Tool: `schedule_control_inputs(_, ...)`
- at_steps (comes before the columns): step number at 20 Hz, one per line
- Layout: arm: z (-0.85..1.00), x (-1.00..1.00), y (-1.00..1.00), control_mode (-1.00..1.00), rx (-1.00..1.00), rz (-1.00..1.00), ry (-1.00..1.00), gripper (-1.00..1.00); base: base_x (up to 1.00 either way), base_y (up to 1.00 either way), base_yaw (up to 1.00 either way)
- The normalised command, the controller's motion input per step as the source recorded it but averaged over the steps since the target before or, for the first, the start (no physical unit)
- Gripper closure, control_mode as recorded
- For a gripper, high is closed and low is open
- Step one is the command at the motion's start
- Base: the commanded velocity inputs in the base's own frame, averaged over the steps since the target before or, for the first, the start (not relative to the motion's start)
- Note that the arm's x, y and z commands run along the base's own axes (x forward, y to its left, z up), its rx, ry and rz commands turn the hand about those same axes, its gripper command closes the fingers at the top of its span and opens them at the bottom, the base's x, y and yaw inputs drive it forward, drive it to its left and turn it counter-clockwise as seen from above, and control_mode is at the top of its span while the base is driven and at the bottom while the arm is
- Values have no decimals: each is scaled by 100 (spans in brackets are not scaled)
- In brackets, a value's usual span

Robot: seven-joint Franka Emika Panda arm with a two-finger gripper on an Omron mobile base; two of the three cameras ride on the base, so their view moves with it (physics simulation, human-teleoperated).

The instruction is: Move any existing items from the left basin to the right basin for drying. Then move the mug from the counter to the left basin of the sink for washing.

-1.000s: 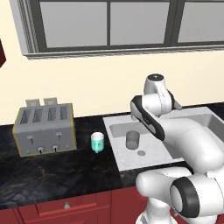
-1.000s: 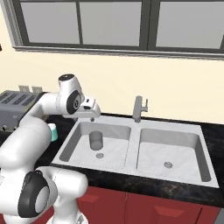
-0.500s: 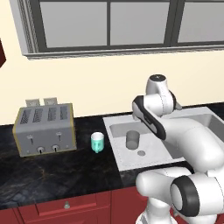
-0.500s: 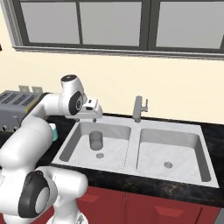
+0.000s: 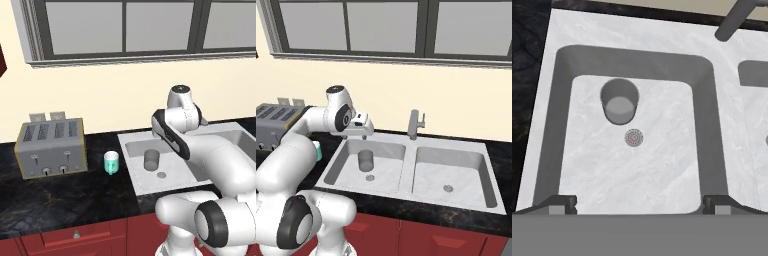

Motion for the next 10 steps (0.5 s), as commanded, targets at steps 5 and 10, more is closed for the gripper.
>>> schedule_control_inputs(5, -1, 1, 0, -100, 0, 0, 0, -100, 0, 0, 0)
schedule_control_inputs(10, -4, 0, 0, -100, 0, 0, 0, -100, 0, 0, 0)
